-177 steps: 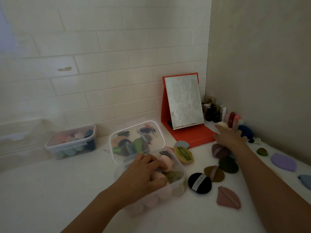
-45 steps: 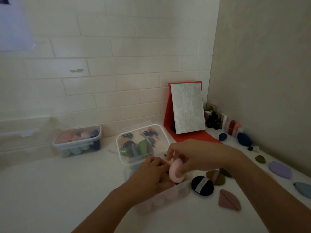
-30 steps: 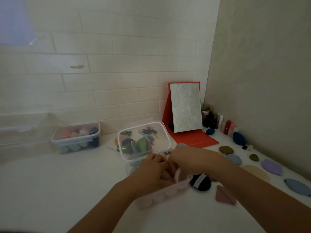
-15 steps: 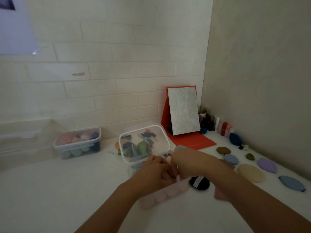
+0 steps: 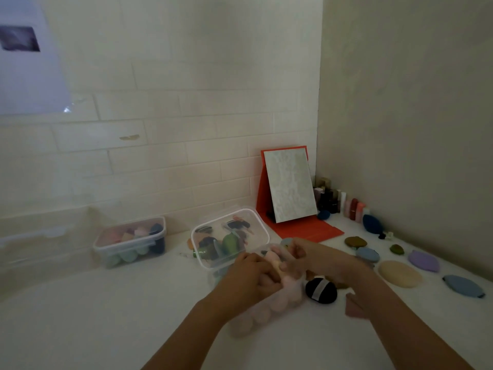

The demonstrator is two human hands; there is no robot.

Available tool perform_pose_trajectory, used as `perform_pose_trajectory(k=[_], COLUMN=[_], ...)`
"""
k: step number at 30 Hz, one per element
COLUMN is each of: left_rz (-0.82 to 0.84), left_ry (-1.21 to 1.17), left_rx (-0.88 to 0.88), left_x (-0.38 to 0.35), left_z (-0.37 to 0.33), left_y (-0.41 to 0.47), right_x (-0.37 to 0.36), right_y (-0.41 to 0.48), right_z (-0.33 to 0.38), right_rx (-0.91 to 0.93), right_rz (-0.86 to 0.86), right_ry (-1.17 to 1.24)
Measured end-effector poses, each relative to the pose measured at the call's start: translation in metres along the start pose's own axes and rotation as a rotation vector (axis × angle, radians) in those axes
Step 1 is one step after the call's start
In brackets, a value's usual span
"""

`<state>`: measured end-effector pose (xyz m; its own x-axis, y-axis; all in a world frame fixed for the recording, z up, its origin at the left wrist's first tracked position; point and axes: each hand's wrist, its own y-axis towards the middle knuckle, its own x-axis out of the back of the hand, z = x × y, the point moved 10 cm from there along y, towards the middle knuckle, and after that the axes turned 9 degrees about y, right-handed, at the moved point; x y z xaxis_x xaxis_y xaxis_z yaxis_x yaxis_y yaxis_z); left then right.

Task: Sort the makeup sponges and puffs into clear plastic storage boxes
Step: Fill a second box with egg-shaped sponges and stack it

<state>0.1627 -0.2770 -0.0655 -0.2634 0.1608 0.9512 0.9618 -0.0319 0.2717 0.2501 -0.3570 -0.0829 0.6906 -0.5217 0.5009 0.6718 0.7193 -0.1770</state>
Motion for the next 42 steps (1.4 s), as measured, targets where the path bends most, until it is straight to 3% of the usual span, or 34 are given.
perform_pose_trajectory(k=[2, 4, 7, 10, 12, 14, 15, 18, 21, 25, 28, 30, 34, 36, 42], left_rz=[-0.043, -0.077, -0.212, -0.571, -0.684, -0.628, -0.599, -0.487, -0.529, -0.488, -0.358, -0.210, 0.282, 0.382, 0.431], left_ry=[0.046, 0.071, -0.072, -0.054, -0.094, -0.473, -0.754, -1.463, -1.696, -1.484, -1.098, -0.736, -0.252, -0.004, 0.166], left_rx=[-0.023, -0.034, 0.023, 0.365, 0.700, 0.949, 0.982, 0.866, 0.775, 0.699, 0.606, 0.553, 0.353, 0.317, 0.395], left_x=[0.004, 0.008, 0.020, 0.059, 0.067, 0.050, 0.037, 0.020, 0.031, 0.060, 0.081, 0.086, 0.037, 0.010, -0.013], left_z=[-0.007, -0.011, -0.003, 0.038, 0.090, 0.134, 0.142, 0.126, 0.125, 0.113, 0.088, 0.068, 0.028, 0.028, 0.037], left_y=[0.000, -0.001, -0.005, -0.027, -0.047, -0.058, -0.059, -0.045, -0.038, -0.035, -0.034, -0.034, -0.036, -0.042, -0.042], right_x=[-0.004, -0.001, 0.006, 0.006, 0.006, 0.006, 0.006, 0.005, 0.003, 0.002, 0.002, 0.004, 0.006, 0.006, -0.013], right_y=[0.007, 0.013, 0.014, 0.012, 0.013, 0.014, 0.014, 0.012, 0.010, 0.009, 0.007, 0.005, 0.002, 0.001, 0.006], right_z=[-0.009, -0.010, -0.004, -0.004, -0.005, -0.006, -0.005, -0.002, -0.007, -0.012, -0.016, -0.016, -0.016, -0.012, -0.016], right_rx=[0.008, 0.036, 0.127, 0.189, 0.182, 0.165, 0.167, 0.175, 0.126, 0.116, 0.077, 0.028, 0.019, 0.041, 0.011], right_rz=[-0.074, -0.189, -0.275, -0.250, -0.240, -0.257, -0.264, -0.265, -0.246, -0.224, -0.202, -0.210, -0.224, -0.209, -0.046], right_ry=[0.158, 0.140, 0.174, 0.210, 0.205, 0.181, 0.177, 0.202, 0.251, 0.291, 0.377, 0.411, 0.470, 0.425, 0.243])
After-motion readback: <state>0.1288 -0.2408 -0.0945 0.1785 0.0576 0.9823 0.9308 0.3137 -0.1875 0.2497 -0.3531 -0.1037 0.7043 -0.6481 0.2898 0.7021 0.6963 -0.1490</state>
